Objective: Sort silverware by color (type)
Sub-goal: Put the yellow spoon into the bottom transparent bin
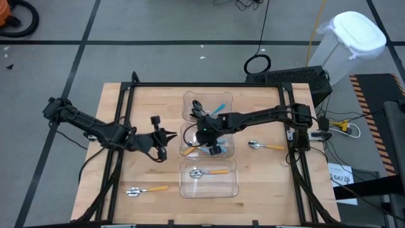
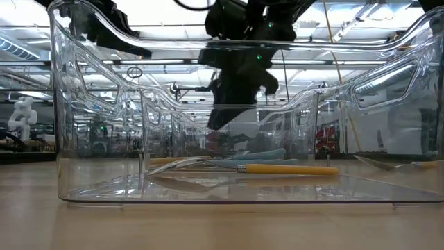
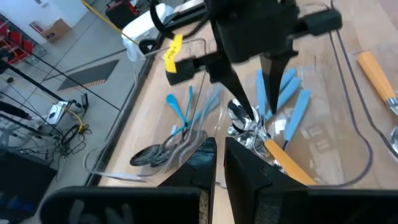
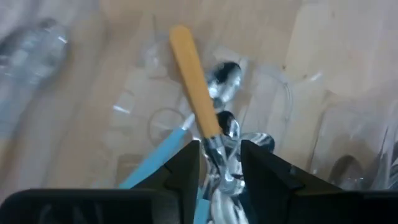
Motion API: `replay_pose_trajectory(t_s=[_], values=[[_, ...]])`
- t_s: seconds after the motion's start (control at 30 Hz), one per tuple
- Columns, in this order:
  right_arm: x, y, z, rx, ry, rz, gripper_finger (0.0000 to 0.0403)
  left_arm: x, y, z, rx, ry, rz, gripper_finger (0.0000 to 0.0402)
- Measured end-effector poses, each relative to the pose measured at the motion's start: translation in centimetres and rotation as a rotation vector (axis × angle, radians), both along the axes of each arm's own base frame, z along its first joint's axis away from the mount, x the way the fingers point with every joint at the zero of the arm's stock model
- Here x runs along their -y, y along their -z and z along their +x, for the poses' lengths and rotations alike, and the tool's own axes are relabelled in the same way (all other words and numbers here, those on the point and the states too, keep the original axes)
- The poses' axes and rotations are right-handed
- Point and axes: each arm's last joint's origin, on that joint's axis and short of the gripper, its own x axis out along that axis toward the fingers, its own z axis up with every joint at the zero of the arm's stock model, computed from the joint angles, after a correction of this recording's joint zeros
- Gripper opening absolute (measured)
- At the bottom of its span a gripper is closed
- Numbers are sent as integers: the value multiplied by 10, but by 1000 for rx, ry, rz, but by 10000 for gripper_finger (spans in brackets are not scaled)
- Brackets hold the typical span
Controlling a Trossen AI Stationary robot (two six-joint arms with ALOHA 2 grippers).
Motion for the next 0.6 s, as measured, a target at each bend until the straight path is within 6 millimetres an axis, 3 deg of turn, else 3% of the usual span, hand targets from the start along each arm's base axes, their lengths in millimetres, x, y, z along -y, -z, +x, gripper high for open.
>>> replay_pose_trajectory(t_s=[0.27, 0.6], values=[[6, 25, 3, -76, -11, -10, 105, -4, 0, 3, 3, 27, -41, 35], [7, 30, 5, -71, -56, -36, 105, -4, -1, 3, 14, 25, -49, 35]])
